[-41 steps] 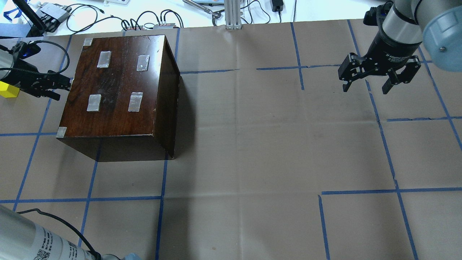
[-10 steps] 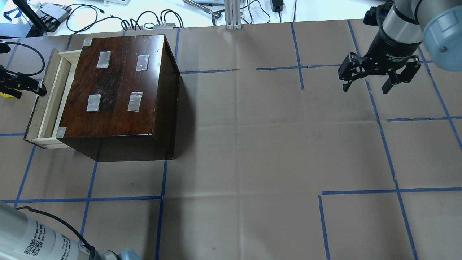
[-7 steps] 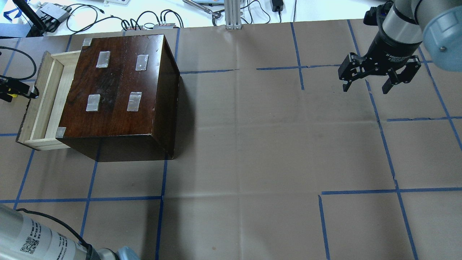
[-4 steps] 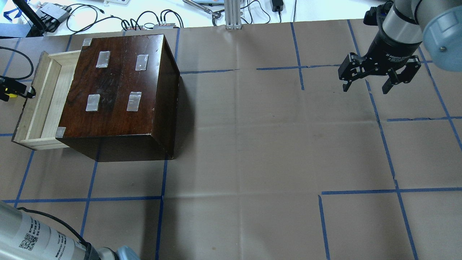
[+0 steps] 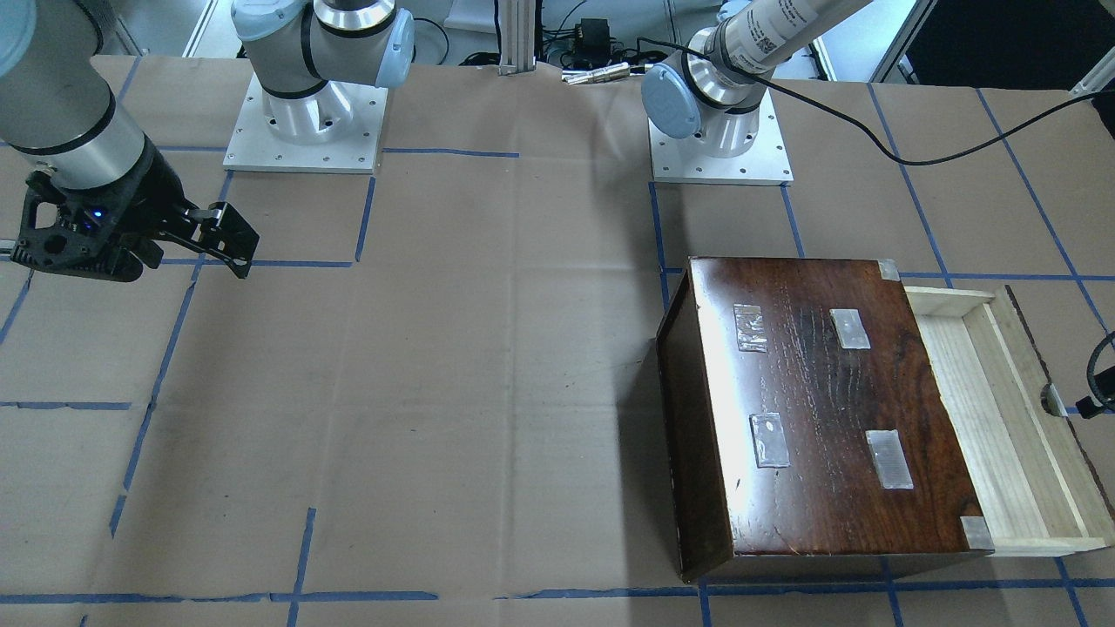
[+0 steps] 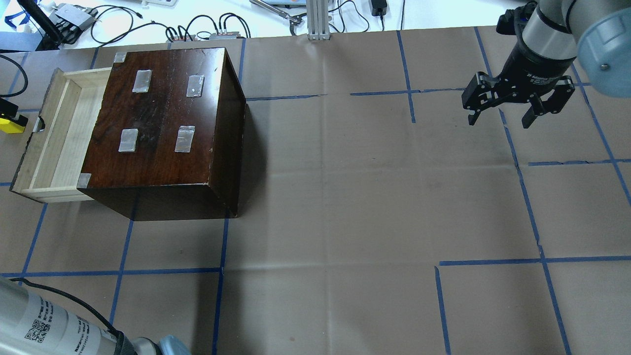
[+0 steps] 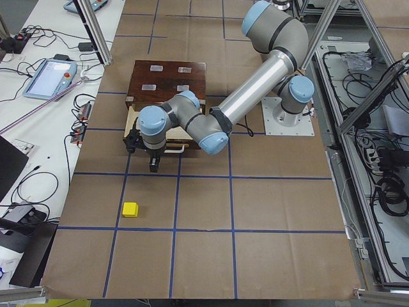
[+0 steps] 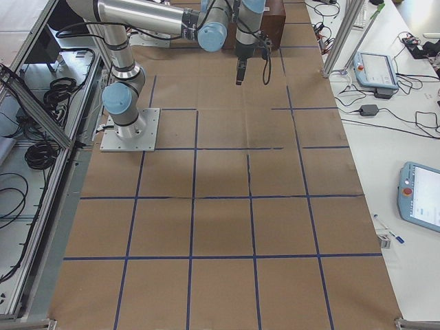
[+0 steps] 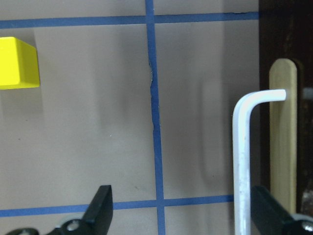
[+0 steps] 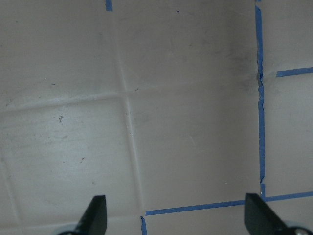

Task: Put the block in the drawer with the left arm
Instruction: 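Release the handle and move the left gripper over the yellow cube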

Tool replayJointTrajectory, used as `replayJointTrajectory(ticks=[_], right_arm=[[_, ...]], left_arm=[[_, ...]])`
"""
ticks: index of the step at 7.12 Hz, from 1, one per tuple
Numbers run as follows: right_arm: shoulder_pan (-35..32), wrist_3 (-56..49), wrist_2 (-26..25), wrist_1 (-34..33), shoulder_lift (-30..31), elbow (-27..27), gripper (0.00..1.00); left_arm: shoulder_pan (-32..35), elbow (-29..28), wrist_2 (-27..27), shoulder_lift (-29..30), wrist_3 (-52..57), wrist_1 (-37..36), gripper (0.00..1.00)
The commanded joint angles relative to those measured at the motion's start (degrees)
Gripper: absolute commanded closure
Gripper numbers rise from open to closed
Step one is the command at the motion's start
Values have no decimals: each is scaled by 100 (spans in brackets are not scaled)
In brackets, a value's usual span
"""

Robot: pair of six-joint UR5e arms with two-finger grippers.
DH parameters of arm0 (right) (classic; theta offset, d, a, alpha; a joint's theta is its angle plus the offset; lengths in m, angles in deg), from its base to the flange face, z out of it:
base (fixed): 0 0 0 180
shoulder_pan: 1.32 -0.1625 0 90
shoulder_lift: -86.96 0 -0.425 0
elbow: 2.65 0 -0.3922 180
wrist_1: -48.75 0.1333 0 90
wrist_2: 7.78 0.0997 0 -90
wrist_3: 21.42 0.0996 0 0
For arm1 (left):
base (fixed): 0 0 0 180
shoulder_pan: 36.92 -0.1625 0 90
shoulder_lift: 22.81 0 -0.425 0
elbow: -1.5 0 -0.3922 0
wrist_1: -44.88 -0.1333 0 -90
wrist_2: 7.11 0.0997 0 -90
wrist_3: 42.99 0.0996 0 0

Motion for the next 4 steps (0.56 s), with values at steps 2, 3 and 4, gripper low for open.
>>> replayJointTrajectory(ticks=[2, 3, 4], right_arm=[[0, 0, 0, 0, 0, -5, 0], [0, 0, 0, 0, 0, -5, 0], [0, 0, 0, 0, 0, -5, 0]], left_arm=[[4, -133, 17, -134, -3, 130, 1], [4, -369, 52, -12, -3, 148, 1], [-40, -789, 104, 198, -3, 278, 1]])
